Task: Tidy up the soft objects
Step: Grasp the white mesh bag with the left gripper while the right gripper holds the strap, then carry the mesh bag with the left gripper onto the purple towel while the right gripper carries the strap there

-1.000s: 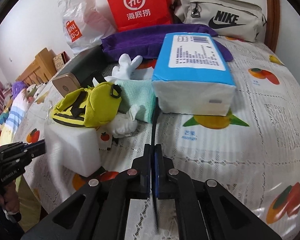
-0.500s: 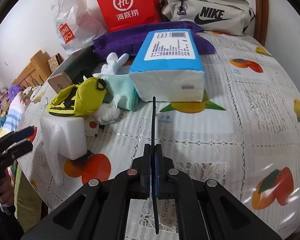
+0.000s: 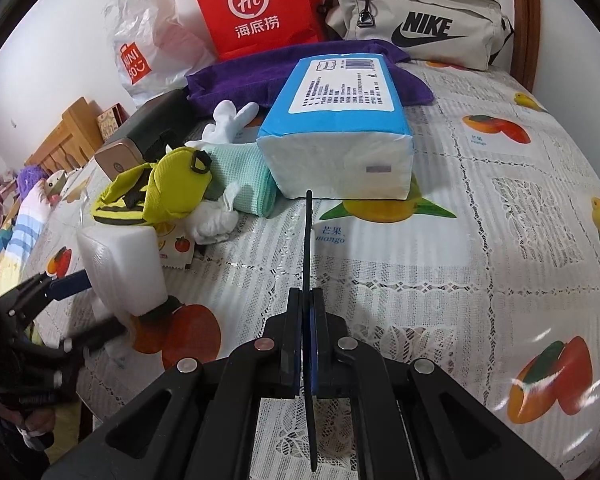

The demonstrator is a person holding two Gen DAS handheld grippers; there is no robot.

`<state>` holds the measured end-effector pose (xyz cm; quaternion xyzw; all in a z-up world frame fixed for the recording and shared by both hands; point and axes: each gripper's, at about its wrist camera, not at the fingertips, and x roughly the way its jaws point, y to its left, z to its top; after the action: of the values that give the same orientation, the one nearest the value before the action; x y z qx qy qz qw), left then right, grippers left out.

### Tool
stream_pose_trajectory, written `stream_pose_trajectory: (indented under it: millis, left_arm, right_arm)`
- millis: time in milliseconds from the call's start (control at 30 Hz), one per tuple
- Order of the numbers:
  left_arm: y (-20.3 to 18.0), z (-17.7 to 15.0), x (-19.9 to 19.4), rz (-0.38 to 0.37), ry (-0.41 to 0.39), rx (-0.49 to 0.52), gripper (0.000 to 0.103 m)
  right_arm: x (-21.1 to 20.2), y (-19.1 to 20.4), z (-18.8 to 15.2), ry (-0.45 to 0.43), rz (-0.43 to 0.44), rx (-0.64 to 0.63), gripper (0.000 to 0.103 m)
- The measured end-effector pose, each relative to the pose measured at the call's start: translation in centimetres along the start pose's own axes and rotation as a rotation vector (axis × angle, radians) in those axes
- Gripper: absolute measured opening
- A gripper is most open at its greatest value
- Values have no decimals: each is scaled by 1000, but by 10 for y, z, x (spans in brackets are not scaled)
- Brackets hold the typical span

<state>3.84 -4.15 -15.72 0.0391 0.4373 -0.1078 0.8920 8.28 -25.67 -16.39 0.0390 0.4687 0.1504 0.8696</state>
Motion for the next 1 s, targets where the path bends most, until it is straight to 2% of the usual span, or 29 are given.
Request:
stream_pose_trajectory:
  millis: [133, 200, 433, 800, 1000]
  left_arm:
    - [15, 0, -4, -28, 3, -18, 14]
    - [23, 1, -4, -67, 4, -43, 9]
    - [31, 1, -22, -91, -33, -66, 6]
    - [59, 7, -59, -62, -118, -124, 6]
    - [62, 22, -67, -58, -147, -140, 6]
  right_arm:
    - [0, 3, -1, -18, -1, -7, 3]
    - [0, 4, -1, -21, 1, -12, 3]
    - [-3, 10, -3, -21, 2, -34, 3]
    - [-25, 10, -2, -64, 10, -28, 3]
    - [-46, 13, 3, -104, 19, -36, 3]
